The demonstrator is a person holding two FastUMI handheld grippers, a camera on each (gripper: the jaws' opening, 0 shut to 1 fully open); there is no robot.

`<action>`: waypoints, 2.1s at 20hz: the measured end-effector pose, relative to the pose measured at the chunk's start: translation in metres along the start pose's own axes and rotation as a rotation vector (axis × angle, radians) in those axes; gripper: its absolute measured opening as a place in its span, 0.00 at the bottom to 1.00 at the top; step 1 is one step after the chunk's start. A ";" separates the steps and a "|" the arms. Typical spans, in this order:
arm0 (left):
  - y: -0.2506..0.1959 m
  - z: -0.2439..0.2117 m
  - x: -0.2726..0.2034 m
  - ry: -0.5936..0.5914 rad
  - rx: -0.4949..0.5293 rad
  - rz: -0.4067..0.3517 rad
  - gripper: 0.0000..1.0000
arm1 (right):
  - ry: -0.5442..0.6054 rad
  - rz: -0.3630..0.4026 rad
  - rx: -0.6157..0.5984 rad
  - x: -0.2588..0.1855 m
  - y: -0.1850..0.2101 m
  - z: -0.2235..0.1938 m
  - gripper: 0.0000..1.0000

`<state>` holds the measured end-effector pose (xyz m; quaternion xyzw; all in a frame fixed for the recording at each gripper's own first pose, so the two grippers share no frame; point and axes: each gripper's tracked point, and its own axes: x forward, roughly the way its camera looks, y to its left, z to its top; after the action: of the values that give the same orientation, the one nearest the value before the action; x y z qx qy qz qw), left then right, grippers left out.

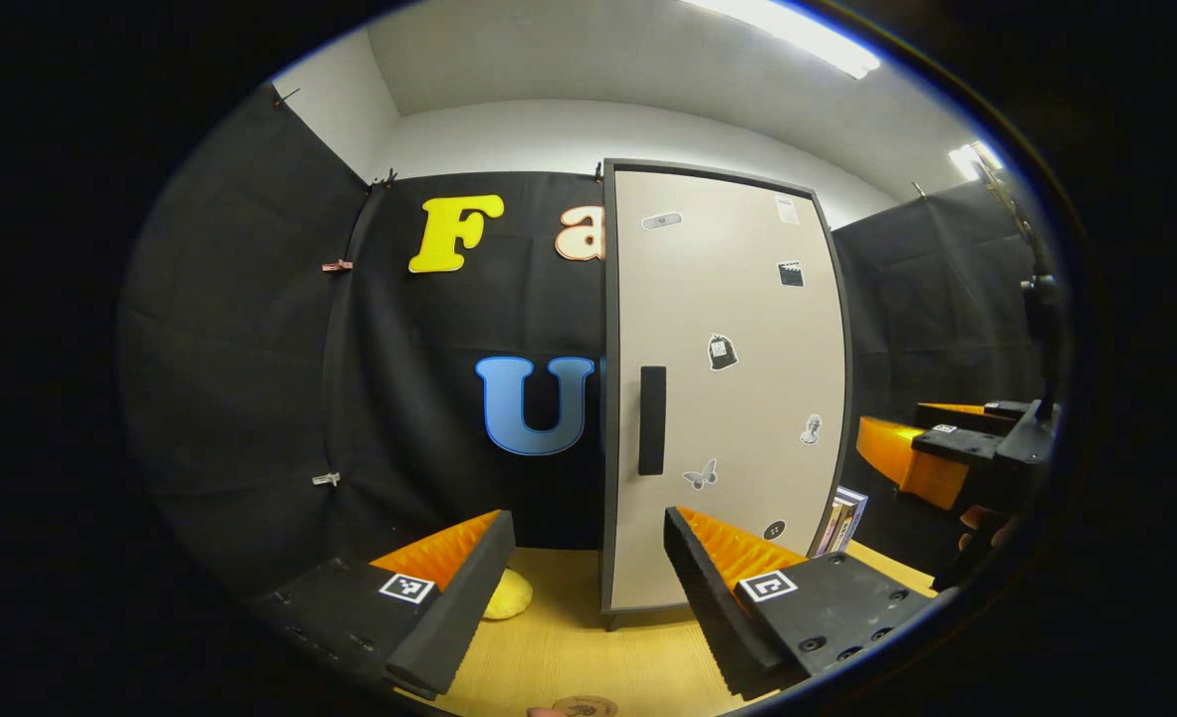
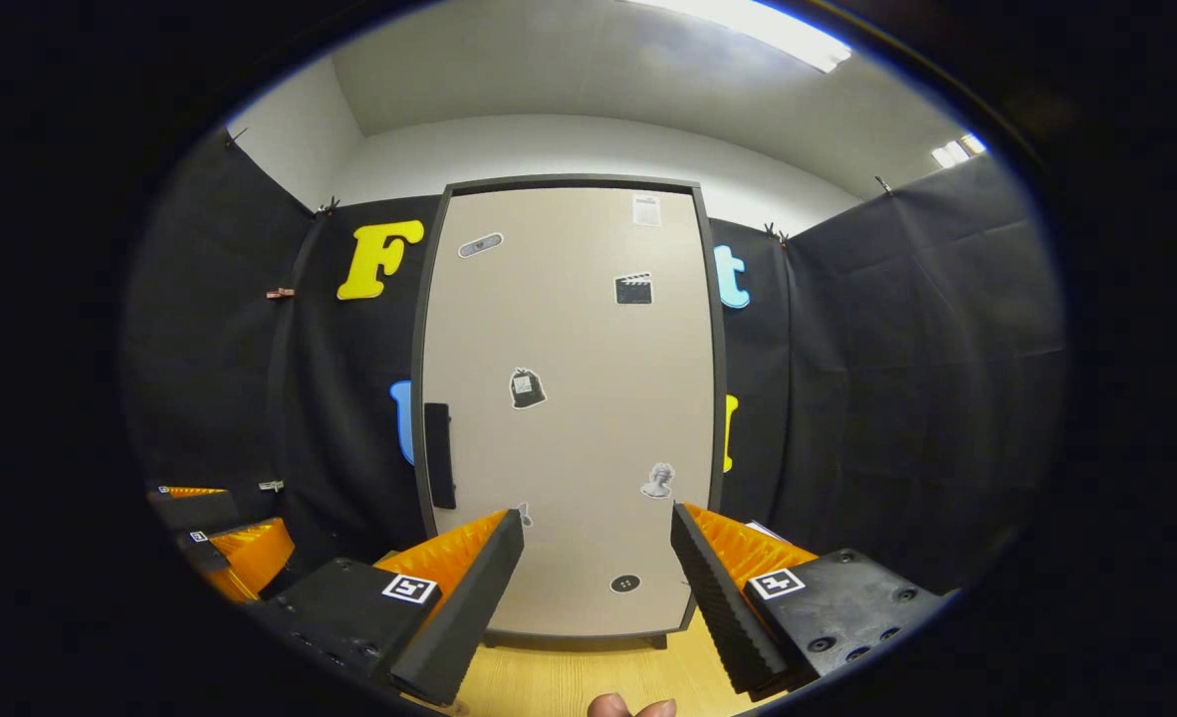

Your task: Open the cabinet door with the right hand, grasp the bottle in the cabinet with the left hand and place it on the coaster, then close the cabinet door with the right hand.

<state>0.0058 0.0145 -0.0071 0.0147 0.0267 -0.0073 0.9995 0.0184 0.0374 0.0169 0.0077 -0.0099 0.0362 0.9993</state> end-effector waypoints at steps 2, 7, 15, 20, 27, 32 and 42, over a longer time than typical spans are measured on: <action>0.006 -0.002 0.001 0.004 -0.004 0.004 0.95 | -0.012 0.019 0.000 0.015 0.014 0.006 0.97; 0.027 -0.011 0.009 0.021 0.008 0.017 0.95 | -0.023 0.076 0.006 0.047 0.060 0.011 0.97; 0.068 -0.020 0.030 0.019 0.021 0.063 0.95 | -0.010 0.140 0.019 0.117 0.133 -0.008 0.97; 0.079 -0.028 0.042 0.026 -0.005 0.071 0.95 | 0.032 0.154 0.039 0.158 0.161 -0.033 0.97; 0.091 -0.042 0.050 0.055 -0.023 0.083 0.95 | 0.070 0.120 0.043 0.199 0.170 -0.059 0.89; 0.097 -0.049 0.046 0.073 -0.021 0.097 0.95 | 0.051 0.084 -0.005 0.199 0.169 -0.063 0.63; 0.092 -0.045 0.015 0.067 -0.041 0.124 0.95 | 0.058 0.078 0.028 0.198 0.168 -0.065 0.25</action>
<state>0.0193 0.1073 -0.0500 -0.0037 0.0595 0.0559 0.9967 0.2049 0.2206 -0.0417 0.0202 0.0193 0.0753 0.9968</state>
